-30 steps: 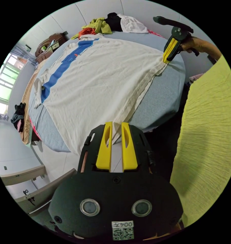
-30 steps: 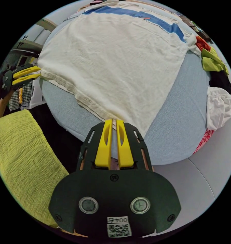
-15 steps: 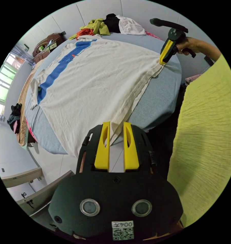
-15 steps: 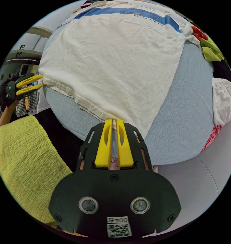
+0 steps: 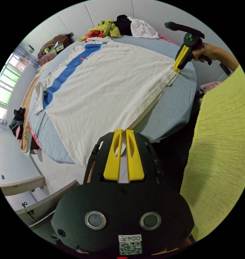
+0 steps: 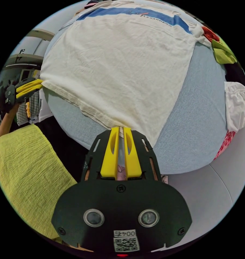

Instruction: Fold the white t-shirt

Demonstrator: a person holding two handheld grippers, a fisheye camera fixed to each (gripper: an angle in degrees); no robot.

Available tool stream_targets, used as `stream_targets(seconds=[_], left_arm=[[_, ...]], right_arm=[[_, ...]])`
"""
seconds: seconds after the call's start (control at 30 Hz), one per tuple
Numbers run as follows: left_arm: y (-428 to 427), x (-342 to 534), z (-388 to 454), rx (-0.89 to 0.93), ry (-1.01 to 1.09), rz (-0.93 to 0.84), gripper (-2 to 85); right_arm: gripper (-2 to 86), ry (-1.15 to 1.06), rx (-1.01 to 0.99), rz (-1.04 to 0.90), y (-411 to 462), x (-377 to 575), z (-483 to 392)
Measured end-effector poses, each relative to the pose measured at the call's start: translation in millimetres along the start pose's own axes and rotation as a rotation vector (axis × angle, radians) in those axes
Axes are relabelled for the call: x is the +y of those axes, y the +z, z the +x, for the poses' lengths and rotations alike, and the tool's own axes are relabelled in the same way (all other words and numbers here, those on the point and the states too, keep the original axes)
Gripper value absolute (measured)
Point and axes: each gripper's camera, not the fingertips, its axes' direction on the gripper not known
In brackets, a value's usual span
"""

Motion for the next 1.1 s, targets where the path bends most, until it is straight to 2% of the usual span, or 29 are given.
stream_targets(seconds=[0.3, 0.37, 0.57, 1.0, 1.1], left_arm=[[1, -4, -15, 0.073, 0.043, -0.029, 1.9], [3, -5, -21, 0.082, 0.035, -0.031, 1.9], [11, -9, -39, 0.121, 0.001, -0.043, 1.8], [10, -11, -64, 0.145, 0.001, -0.048, 1.8], [14, -11, -69, 0.150, -0.001, -0.062, 1.7]], right_arm=[[6.3, -0.089, 0.025, 0.284, -14, 67, -39], [6.3, -0.131, 0.132, 0.335, -14, 78, -58], [6.4, -0.231, 0.321, 0.301, 0, 90, -80], [6.5, -0.350, 0.283, 0.305, -5, 96, -104], [6.1, -0.363, 0.326, 0.287, 0, 96, -111]])
